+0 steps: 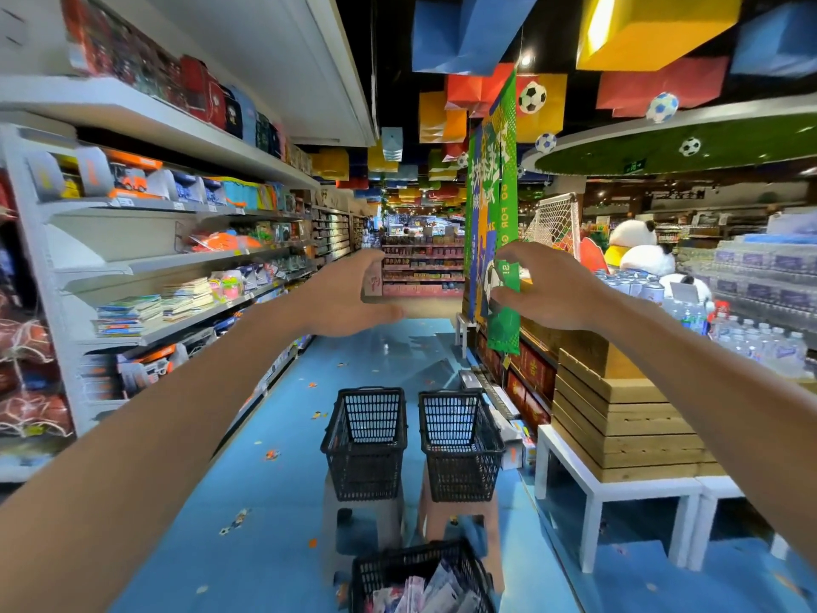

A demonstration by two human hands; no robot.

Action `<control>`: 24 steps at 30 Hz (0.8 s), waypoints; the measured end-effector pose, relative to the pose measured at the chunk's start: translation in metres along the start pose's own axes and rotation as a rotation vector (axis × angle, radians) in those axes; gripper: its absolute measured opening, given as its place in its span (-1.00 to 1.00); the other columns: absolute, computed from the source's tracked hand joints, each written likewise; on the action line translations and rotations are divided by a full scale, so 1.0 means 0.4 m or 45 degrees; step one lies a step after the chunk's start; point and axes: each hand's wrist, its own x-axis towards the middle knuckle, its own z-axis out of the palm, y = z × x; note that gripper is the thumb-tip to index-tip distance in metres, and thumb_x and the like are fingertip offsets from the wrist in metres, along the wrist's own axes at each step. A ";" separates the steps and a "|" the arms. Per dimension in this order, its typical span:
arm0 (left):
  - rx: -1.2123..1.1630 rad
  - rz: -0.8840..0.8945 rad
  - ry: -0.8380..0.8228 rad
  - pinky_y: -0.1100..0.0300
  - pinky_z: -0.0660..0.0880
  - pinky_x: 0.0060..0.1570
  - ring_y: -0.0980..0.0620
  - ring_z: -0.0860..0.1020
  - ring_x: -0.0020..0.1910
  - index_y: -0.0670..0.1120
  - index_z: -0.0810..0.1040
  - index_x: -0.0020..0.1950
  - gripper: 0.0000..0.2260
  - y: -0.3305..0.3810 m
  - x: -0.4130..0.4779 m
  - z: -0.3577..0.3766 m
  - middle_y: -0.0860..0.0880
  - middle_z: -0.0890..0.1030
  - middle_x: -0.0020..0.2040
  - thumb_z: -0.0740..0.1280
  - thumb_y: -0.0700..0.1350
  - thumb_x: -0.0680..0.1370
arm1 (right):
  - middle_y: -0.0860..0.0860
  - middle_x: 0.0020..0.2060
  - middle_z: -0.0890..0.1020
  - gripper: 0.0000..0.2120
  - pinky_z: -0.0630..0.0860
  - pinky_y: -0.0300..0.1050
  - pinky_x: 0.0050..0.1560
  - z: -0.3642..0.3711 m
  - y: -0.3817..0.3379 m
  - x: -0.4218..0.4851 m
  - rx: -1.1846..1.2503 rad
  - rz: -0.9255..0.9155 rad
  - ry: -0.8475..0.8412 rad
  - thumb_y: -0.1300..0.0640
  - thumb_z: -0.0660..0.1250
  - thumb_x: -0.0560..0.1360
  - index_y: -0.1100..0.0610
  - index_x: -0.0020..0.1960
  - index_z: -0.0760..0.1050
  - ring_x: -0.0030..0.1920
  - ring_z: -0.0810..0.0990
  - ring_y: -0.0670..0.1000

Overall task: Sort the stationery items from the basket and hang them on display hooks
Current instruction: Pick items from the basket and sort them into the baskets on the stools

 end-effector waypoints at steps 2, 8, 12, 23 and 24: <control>-0.015 0.002 0.010 0.13 0.32 0.29 -0.06 0.39 0.50 -0.03 0.13 0.66 -0.12 -0.022 0.086 0.031 -0.02 0.37 0.57 0.47 0.28 0.49 | 0.04 0.49 0.43 -0.37 0.36 0.06 0.38 0.019 0.059 0.063 0.005 0.007 0.000 -0.16 0.40 0.56 0.03 0.54 0.31 0.47 0.41 0.11; -0.002 -0.003 0.001 0.11 0.37 0.25 -0.05 0.43 0.45 -0.01 0.18 0.63 -0.14 -0.101 0.313 0.105 -0.02 0.40 0.53 0.46 0.30 0.48 | 0.06 0.48 0.44 -0.37 0.35 0.02 0.34 0.088 0.211 0.248 0.011 0.031 -0.018 -0.16 0.39 0.57 0.04 0.54 0.30 0.46 0.41 0.13; -0.027 0.000 -0.019 0.08 0.38 0.35 -0.04 0.41 0.47 -0.03 0.17 0.64 -0.08 -0.175 0.439 0.158 -0.04 0.40 0.54 0.44 0.34 0.44 | 0.06 0.49 0.43 -0.38 0.30 -0.02 0.35 0.173 0.286 0.364 0.026 0.038 -0.018 -0.12 0.38 0.59 0.09 0.55 0.30 0.48 0.39 0.12; -0.062 -0.039 -0.039 0.17 0.31 0.19 -0.06 0.41 0.46 -0.02 0.10 0.67 0.02 -0.483 0.796 0.276 -0.02 0.37 0.57 0.39 0.41 0.36 | 0.09 0.49 0.43 -0.37 0.33 0.06 0.43 0.432 0.438 0.722 -0.052 0.086 -0.055 -0.10 0.40 0.58 0.11 0.54 0.31 0.43 0.45 0.14; -0.064 -0.047 -0.030 0.16 0.31 0.20 -0.06 0.41 0.46 -0.02 0.11 0.67 -0.03 -0.514 0.825 0.279 -0.01 0.37 0.57 0.43 0.37 0.41 | 0.09 0.49 0.43 -0.37 0.32 0.05 0.44 0.450 0.448 0.757 -0.055 0.095 -0.049 -0.10 0.39 0.58 0.11 0.55 0.30 0.45 0.42 0.14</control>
